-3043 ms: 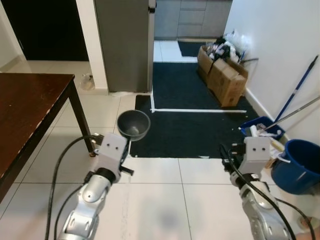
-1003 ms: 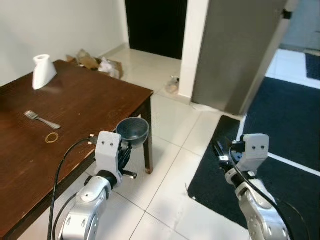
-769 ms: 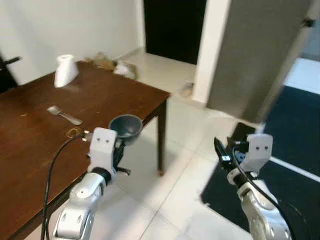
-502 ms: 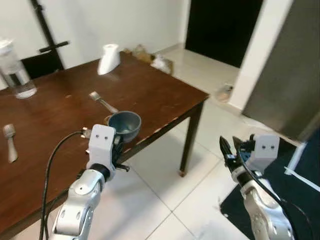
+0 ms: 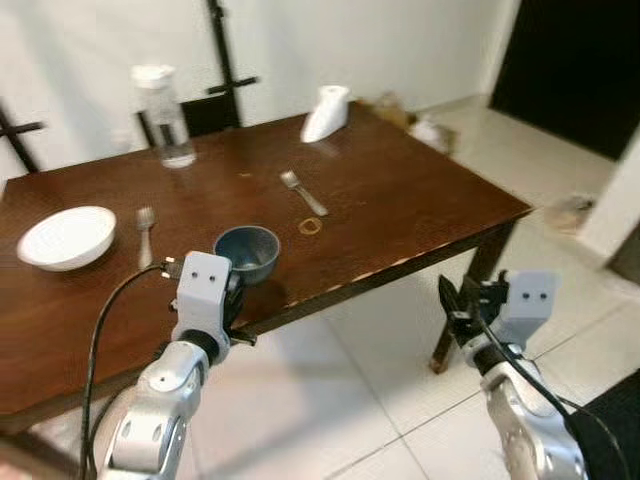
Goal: Setting the table
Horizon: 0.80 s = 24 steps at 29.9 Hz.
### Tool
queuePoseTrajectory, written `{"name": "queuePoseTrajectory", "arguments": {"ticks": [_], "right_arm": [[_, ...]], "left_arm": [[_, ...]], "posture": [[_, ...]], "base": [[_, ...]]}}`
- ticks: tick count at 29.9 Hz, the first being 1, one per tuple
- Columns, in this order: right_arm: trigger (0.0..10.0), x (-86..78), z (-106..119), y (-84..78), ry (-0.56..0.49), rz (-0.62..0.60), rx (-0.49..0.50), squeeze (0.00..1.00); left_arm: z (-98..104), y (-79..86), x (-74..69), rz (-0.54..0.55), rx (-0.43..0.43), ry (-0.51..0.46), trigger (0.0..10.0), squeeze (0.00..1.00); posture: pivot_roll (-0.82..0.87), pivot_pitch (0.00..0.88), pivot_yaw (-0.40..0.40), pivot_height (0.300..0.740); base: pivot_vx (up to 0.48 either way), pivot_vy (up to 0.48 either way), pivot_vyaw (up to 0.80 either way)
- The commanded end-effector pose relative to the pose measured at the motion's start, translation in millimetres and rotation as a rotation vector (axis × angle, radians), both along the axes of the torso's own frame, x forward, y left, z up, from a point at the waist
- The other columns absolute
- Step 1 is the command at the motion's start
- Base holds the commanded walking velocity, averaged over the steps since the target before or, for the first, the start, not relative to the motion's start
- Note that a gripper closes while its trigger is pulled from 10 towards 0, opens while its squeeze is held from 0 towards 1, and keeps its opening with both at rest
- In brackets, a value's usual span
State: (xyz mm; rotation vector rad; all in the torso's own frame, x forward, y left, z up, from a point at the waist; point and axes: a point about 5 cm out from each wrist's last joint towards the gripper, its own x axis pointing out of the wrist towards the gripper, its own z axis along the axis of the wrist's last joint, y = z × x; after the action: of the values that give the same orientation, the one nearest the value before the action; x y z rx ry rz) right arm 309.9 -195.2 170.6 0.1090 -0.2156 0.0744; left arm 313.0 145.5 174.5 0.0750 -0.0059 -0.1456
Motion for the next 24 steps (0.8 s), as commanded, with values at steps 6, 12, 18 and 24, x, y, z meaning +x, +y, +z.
{"name": "queuePoseTrajectory", "arguments": {"ticks": [6,12,18,24], "right_arm": [[10.0,-0.7,-3.5,0.8,0.014,0.007,0.007,0.00],[10.0,-1.1,-4.5,1.4,0.017,0.007,0.008,0.00],[10.0,-1.2,-4.9,0.8,0.017,0.002,0.010,0.00],[10.0,1.0,-0.1,-6.4,-0.005,-0.077,0.019,0.00]], "left_arm": [[-7.9,2.3,-0.4,0.013,0.014,0.029,10.0,0.00],[-8.7,1.9,-0.2,0.014,0.018,0.032,10.0,0.00],[-10.9,1.9,2.6,0.026,0.045,0.036,10.0,0.00],[-7.2,-0.8,7.4,0.016,0.083,-0.016,10.0,0.00]], "posture": [[0.07,0.079,0.084,0.740],[0.07,0.080,0.084,0.740],[0.07,0.081,0.085,0.740],[0.07,0.080,0.084,0.740]], "base": [[0.000,0.000,0.79],[0.000,0.000,0.79],[0.000,0.000,0.79],[0.214,0.000,0.57]]}}
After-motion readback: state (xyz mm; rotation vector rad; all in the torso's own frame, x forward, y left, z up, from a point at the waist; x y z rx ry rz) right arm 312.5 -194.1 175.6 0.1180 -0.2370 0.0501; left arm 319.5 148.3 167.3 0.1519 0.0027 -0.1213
